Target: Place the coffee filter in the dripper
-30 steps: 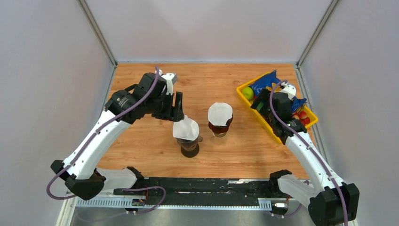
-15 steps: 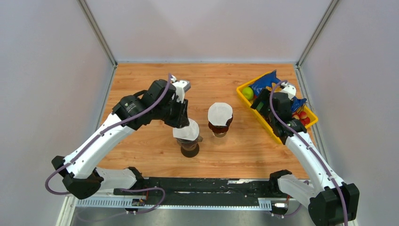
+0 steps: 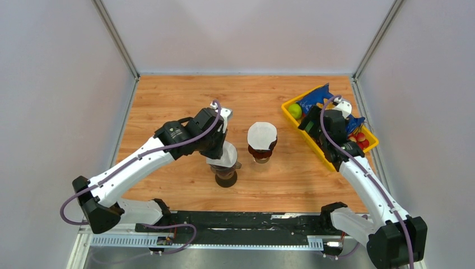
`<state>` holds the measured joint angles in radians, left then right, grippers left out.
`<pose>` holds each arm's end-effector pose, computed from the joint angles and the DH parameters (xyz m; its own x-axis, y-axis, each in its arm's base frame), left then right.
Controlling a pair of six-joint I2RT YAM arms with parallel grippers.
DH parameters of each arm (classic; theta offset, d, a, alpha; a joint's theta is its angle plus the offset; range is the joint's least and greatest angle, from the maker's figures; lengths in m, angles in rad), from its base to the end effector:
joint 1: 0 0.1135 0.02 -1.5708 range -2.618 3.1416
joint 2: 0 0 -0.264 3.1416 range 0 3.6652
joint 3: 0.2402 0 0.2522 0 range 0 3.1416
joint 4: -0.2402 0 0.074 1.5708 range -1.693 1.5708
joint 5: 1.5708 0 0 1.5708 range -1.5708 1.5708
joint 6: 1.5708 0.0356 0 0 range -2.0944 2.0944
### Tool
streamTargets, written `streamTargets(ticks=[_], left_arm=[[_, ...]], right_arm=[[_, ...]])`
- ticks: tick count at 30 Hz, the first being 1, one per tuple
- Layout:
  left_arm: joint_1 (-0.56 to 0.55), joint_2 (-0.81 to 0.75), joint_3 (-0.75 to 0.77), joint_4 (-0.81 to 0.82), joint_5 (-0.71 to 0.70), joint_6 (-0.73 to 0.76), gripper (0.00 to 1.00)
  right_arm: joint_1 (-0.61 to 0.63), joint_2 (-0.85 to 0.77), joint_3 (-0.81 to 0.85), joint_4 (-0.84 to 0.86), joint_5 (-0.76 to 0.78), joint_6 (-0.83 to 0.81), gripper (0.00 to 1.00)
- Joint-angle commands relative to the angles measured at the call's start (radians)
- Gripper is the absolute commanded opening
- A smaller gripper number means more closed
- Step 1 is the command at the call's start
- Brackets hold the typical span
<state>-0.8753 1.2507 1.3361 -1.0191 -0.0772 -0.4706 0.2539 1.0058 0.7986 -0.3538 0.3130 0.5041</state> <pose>0.1565 -0.1833 0.3567 -0.7928 0.2444 -0.5583 0.4225 0.8806 -0.2145 0.2177 0.0452 0.2874 -0.4444 0.3594 -0.8205 0.2605 0.9282 0.2655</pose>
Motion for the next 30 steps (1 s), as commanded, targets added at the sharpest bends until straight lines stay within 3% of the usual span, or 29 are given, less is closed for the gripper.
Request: streamTargets(ticks=[1, 9, 19, 23, 26, 30], left_arm=[[-0.006, 0.011, -0.019, 0.059, -0.055, -0.014, 0.11], [-0.008, 0.046, -0.034, 0.105, -0.046, 0.001, 0.10], [-0.020, 0.096, -0.024, 0.031, -0.067, 0.015, 0.11], [-0.031, 0.096, -0.022, 0.007, -0.086, 0.017, 0.19], [-0.041, 0.095, -0.024, 0.011, -0.088, 0.019, 0.33], [-0.046, 0.099, -0.019, 0.019, -0.086, 0.021, 0.38]], right_arm=[[-0.002, 0.002, -0.002, 0.033, 0.012, -0.003, 1.00], [-0.004, 0.017, -0.001, 0.032, 0.011, -0.001, 1.00], [-0.003, 0.018, 0.001, 0.034, 0.017, -0.003, 1.00], [-0.003, 0.021, 0.001, 0.034, 0.015, -0.003, 1.00], [-0.003, 0.024, 0.002, 0.033, 0.015, -0.003, 1.00], [-0.003, 0.022, 0.003, 0.033, 0.018, -0.006, 1.00]])
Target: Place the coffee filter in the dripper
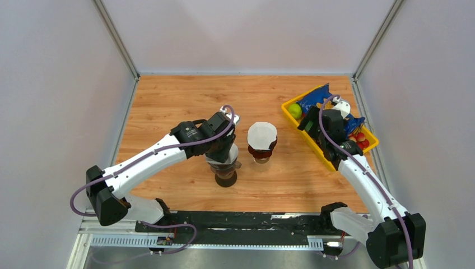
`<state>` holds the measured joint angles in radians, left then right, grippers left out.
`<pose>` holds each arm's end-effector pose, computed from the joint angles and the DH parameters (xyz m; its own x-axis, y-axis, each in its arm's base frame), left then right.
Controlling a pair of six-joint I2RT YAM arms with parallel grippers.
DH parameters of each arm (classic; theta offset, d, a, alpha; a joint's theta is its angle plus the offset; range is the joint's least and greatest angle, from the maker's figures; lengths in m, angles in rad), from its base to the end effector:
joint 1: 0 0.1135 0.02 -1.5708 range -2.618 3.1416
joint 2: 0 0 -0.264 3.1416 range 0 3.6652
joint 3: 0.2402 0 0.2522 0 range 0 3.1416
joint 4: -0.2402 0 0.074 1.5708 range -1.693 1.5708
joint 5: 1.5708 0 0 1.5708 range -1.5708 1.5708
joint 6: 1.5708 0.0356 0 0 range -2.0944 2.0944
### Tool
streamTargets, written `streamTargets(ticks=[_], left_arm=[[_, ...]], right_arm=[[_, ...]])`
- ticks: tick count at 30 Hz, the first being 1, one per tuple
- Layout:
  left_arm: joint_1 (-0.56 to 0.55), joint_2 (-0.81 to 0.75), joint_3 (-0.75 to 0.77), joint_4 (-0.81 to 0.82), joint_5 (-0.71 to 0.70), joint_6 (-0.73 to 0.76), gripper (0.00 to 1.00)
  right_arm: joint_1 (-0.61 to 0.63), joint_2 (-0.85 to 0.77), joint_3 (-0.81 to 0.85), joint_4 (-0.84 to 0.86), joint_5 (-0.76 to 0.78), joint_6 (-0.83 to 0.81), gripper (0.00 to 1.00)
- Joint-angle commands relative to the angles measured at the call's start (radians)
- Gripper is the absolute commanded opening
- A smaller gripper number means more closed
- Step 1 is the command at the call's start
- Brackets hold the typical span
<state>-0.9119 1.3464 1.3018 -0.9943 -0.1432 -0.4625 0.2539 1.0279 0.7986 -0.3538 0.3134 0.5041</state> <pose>0.1657 -0.2057 0.3258 -0.8016 0.3139 -0.5088 0.4253 0.8976 -0.1162 0.2214 0.0461 0.2829 -0.4618 0.3549 -0.8129 0.2663 0.9297 0.2546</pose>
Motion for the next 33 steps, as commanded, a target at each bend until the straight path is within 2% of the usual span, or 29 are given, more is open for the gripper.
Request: streamTargets(ticks=[1, 14, 25, 33], left_arm=[[-0.010, 0.003, 0.016, -0.008, -0.019, 0.013, 0.38], [-0.019, 0.021, 0.026, -0.015, -0.020, 0.018, 0.49], [-0.024, 0.026, 0.020, -0.017, -0.007, 0.017, 0.48], [-0.027, 0.026, 0.023, -0.020, 0.009, 0.016, 0.51]], right_arm=[[-0.003, -0.003, 0.001, 0.033, 0.019, -0.006, 1.00], [-0.003, -0.003, 0.002, 0.033, 0.019, -0.008, 1.00], [-0.003, -0.003, 0.002, 0.032, 0.019, -0.009, 1.00], [-0.004, -0.009, 0.000, 0.032, 0.019, -0.010, 1.00]])
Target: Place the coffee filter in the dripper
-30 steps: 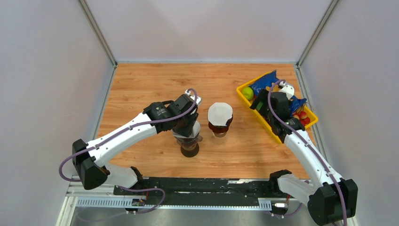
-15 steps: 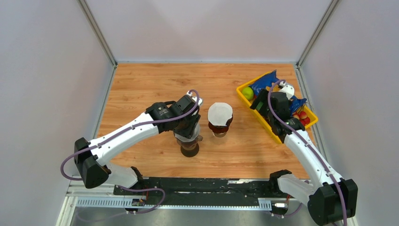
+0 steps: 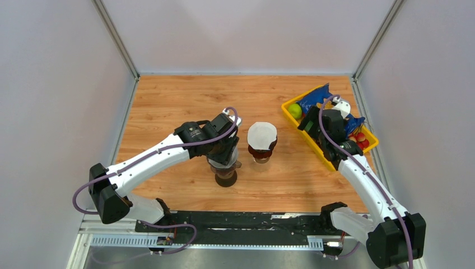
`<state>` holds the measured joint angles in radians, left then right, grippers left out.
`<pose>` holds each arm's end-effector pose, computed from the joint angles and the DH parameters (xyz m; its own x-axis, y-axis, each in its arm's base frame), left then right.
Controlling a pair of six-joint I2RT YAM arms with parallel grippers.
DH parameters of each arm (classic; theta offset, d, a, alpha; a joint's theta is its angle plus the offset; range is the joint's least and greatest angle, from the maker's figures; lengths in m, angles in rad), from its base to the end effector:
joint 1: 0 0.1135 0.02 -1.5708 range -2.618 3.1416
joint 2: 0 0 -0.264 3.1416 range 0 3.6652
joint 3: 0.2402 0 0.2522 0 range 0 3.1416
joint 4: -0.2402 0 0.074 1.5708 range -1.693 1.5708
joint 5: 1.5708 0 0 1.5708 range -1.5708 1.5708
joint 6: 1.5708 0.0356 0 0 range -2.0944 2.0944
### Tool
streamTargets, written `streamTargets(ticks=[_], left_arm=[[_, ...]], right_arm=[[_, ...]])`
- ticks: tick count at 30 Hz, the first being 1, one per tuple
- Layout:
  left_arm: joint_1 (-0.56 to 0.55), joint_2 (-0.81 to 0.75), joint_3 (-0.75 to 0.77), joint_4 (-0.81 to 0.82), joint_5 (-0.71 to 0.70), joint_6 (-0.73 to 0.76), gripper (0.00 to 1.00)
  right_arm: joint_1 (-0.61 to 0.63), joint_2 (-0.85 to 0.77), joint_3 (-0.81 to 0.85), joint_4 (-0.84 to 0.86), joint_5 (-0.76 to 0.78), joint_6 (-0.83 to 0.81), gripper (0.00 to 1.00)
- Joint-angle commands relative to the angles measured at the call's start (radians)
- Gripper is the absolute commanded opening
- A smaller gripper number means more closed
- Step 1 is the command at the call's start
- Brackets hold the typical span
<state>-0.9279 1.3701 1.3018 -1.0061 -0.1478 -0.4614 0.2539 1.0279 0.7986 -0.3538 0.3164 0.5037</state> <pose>0.1648 -0.2112 0.3193 -0.8057 0.3412 -0.4841 0.4365 0.8945 -0.0961 0.2214 0.0460 0.2829 -0.4606 0.3544 -0.8138 0.2684 0.9295 0.2529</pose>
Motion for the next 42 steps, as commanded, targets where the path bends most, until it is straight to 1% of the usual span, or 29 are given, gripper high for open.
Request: streamTargets(ticks=[1, 8, 11, 24, 34, 38, 42], left_arm=[[-0.010, 0.002, 0.026, -0.008, 0.016, 0.016, 0.51], [-0.011, 0.004, 0.039, -0.025, 0.010, 0.023, 0.51], [-0.010, 0.001, 0.042, -0.026, 0.009, 0.023, 0.48], [-0.012, -0.045, 0.082, -0.030, 0.009, 0.032, 0.46], [-0.011, -0.068, 0.129, -0.050, 0.001, 0.050, 0.45], [-0.012, -0.081, 0.151, -0.047, 0.018, 0.058, 0.45], [-0.011, -0.103, 0.190, -0.046, 0.008, 0.073, 0.49]], right_arm=[[-0.003, -0.009, 0.000, 0.033, 0.017, -0.011, 1.00], [-0.002, -0.018, -0.003, 0.032, 0.015, -0.012, 1.00], [-0.003, -0.020, -0.003, 0.032, 0.015, -0.014, 1.00], [-0.003, -0.023, -0.002, 0.033, 0.013, -0.014, 1.00], [-0.004, -0.039, -0.005, 0.033, 0.018, -0.018, 1.00], [-0.003, -0.044, -0.006, 0.032, 0.018, -0.019, 1.00], [-0.002, -0.056, -0.006, 0.031, 0.019, -0.024, 1.00]])
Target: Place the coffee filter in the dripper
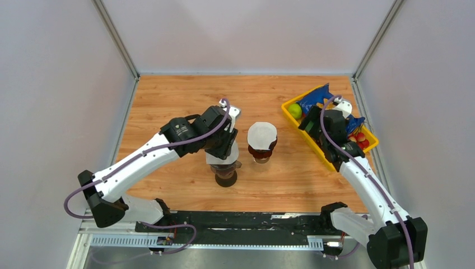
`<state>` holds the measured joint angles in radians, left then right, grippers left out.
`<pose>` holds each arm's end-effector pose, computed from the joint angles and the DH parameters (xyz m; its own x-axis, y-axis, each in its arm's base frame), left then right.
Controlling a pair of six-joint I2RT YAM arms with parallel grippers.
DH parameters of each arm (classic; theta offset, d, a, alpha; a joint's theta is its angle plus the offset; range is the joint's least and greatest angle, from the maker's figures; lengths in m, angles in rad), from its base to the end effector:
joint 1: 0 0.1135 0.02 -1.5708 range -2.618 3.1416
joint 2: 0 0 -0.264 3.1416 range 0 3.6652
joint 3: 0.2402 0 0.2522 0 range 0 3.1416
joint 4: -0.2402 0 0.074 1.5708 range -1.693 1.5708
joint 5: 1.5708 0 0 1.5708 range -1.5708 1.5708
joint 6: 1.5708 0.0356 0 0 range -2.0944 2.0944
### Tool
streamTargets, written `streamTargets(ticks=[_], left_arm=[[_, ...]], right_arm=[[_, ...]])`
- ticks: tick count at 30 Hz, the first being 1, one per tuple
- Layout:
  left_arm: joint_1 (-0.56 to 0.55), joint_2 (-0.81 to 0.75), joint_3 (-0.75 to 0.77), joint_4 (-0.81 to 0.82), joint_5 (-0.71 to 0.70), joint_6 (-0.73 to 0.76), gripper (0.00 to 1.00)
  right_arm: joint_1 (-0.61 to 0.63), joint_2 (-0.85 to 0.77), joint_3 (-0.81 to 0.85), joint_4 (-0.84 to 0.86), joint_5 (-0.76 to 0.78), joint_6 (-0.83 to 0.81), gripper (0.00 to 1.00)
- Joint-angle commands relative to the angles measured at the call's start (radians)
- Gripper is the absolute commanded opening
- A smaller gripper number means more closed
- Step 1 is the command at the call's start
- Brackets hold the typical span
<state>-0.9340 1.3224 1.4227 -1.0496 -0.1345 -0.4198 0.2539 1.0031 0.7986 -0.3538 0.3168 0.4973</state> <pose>0.1563 -0.2033 0.3648 -0.7473 0.3312 -0.5761 0.4881 0.8618 -0.1378 0.2172 0.0449 0.2880 -0.4425 0.3535 -0.8242 0.2596 0.9302 0.2596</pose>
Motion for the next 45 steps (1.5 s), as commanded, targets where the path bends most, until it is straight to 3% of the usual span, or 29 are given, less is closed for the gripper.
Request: streamTargets(ticks=[1, 4, 6, 7, 9, 14, 19, 24, 26, 36, 45], left_arm=[[-0.004, -0.062, 0.091, -0.004, -0.021, 0.033, 0.52], [-0.005, -0.076, 0.155, -0.022, -0.102, 0.021, 0.63], [-0.005, -0.094, 0.207, -0.015, -0.234, -0.006, 0.80], [-0.005, -0.104, 0.211, 0.004, -0.315, -0.012, 0.95], [-0.004, -0.148, 0.183, 0.090, -0.413, -0.016, 0.99], [0.056, -0.200, 0.109, 0.291, -0.588, 0.000, 1.00], [0.350, -0.219, -0.032, 0.476, -0.529, -0.013, 1.00], [0.652, -0.219, -0.182, 0.607, -0.364, -0.081, 1.00], [0.708, -0.217, -0.242, 0.645, -0.355, -0.090, 1.00], [0.894, -0.258, -0.524, 0.807, -0.261, -0.172, 1.00], [0.926, -0.333, -0.663, 0.891, -0.220, -0.168, 1.00]], right_arm=[[-0.003, -0.036, -0.007, 0.031, 0.019, -0.019, 1.00], [-0.003, -0.049, -0.010, 0.031, 0.028, -0.024, 1.00], [-0.002, -0.059, -0.012, 0.032, 0.030, -0.027, 1.00], [-0.003, -0.064, -0.012, 0.031, 0.029, -0.029, 1.00], [-0.002, -0.073, -0.012, 0.031, 0.032, -0.036, 1.00], [-0.003, -0.109, -0.018, 0.030, 0.064, -0.033, 1.00], [-0.002, -0.127, -0.022, 0.030, 0.074, -0.035, 1.00], [-0.003, -0.128, -0.020, 0.030, 0.106, -0.033, 1.00], [-0.003, -0.124, -0.020, 0.031, 0.114, -0.034, 1.00], [-0.003, -0.087, -0.021, 0.031, 0.162, -0.022, 1.00], [-0.003, -0.072, -0.058, 0.035, 0.195, -0.004, 1.00]])
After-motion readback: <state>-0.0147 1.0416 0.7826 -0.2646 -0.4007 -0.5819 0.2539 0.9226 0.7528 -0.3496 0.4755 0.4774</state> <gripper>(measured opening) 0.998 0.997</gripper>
